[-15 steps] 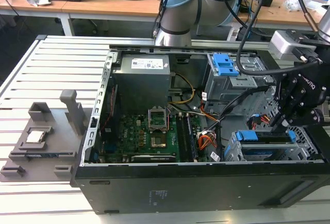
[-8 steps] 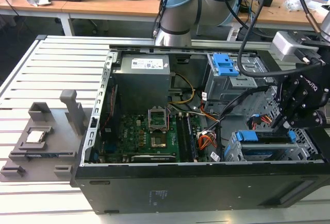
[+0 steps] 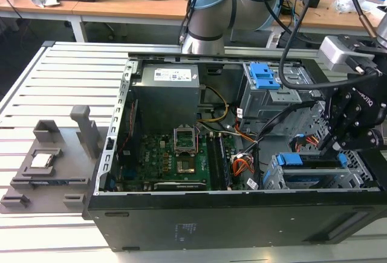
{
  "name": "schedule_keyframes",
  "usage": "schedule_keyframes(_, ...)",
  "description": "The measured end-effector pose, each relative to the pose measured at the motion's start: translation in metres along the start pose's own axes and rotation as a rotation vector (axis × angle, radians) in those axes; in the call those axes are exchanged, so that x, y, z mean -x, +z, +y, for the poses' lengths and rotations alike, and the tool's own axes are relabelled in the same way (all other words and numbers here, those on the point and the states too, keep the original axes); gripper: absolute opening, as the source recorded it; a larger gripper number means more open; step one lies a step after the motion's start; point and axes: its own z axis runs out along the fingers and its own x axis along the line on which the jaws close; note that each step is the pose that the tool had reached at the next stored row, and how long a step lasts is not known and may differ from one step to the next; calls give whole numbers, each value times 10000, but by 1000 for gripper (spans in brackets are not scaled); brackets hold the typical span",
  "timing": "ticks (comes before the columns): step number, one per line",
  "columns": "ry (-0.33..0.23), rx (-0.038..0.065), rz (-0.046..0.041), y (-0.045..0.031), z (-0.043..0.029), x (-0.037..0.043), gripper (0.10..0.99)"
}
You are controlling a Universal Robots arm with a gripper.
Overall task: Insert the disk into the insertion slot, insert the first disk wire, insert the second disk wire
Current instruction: 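Insert the first disk wire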
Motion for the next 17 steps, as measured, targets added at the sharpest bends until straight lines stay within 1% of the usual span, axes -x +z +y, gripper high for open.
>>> schedule_keyframes(8,-1,1,-4,26,-2,2,165)
schedule_keyframes(16,4,-5,-12,15,8,1,165)
schedule_keyframes(17,2,-4,-25,15,13,0,165)
